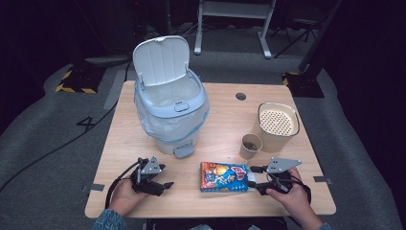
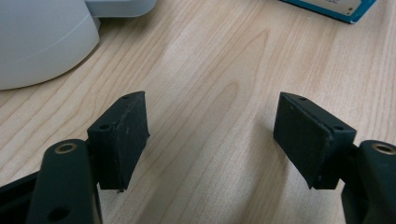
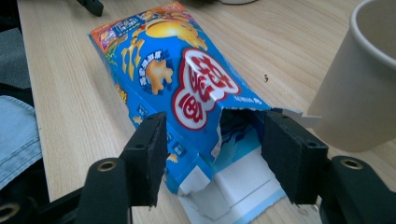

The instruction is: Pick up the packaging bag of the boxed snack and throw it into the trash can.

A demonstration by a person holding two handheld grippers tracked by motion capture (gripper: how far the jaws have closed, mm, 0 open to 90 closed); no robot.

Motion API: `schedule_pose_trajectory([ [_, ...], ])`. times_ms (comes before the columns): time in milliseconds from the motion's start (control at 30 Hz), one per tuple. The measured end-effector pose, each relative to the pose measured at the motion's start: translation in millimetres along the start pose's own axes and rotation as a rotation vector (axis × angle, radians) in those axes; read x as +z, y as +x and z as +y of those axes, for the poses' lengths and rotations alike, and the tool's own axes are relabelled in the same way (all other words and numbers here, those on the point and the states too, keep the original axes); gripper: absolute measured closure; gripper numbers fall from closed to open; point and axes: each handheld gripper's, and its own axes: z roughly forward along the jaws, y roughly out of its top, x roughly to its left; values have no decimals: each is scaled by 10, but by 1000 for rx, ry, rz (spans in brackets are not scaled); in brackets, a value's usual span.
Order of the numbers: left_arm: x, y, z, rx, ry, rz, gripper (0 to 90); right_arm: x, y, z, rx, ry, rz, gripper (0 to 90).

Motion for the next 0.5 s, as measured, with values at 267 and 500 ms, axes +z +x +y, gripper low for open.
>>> schedule_pose_trajectory([
  [267,3,0,3,-1,0,1,266,74,-20,113,-20,-11,12,433],
  [500,3,0,3,-1,0,1,266,210,-88,174,-43,5,40,519],
])
